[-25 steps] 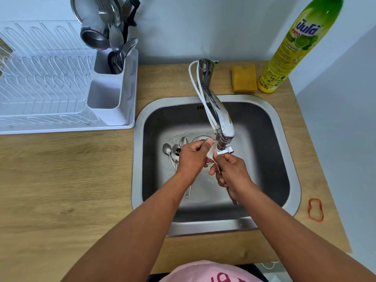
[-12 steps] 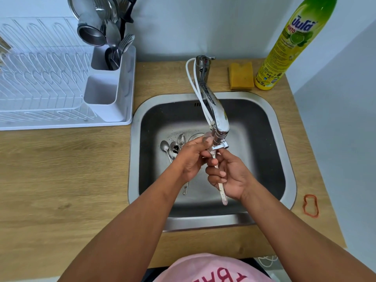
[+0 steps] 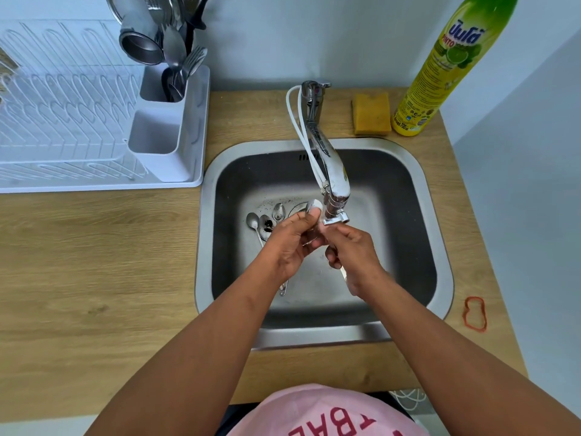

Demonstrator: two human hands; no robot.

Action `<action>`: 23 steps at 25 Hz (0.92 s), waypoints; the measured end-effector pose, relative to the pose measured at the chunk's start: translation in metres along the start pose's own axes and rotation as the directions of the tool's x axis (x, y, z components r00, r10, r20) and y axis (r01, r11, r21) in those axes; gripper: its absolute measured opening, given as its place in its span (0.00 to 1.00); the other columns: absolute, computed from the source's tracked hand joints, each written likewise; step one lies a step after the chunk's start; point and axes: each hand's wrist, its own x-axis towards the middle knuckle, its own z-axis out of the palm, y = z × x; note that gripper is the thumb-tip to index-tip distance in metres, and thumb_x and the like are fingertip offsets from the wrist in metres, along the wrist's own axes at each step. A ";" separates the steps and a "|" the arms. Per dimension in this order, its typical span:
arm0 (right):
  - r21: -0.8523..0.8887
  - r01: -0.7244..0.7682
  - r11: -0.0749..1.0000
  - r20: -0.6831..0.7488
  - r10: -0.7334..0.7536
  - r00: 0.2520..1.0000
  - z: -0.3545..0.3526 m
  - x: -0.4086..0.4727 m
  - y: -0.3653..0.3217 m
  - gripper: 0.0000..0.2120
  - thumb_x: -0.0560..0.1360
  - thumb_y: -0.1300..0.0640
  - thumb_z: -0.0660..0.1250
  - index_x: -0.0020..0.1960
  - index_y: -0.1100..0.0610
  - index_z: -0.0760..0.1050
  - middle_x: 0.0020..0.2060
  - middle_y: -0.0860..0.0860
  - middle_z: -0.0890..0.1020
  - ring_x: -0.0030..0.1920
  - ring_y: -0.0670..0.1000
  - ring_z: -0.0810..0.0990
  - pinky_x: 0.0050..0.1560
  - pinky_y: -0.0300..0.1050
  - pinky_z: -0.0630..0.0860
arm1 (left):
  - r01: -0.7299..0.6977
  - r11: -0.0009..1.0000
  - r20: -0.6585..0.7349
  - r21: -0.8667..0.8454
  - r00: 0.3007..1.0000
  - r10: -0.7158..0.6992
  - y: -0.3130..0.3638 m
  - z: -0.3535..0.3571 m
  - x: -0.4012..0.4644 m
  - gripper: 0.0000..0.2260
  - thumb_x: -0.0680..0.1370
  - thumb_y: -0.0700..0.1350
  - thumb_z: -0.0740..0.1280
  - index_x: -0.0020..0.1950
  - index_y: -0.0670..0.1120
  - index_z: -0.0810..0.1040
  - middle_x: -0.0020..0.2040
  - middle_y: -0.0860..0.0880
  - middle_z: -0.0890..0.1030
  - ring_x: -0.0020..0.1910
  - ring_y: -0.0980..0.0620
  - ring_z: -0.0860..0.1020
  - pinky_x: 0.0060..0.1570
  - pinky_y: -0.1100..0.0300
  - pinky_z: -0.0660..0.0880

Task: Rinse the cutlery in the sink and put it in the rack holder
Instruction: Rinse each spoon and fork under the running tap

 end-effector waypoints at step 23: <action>0.031 -0.109 0.994 0.146 0.104 0.984 -0.013 -0.020 0.006 0.09 0.80 0.56 0.69 0.49 0.61 0.84 0.34 0.58 0.86 0.22 0.49 0.74 0.23 0.38 0.68 | -0.201 0.937 -0.057 0.286 0.973 0.226 -0.006 0.004 -0.003 0.09 0.83 0.47 0.67 0.53 0.46 0.86 0.45 0.43 0.89 0.39 0.50 0.87 0.44 0.57 0.82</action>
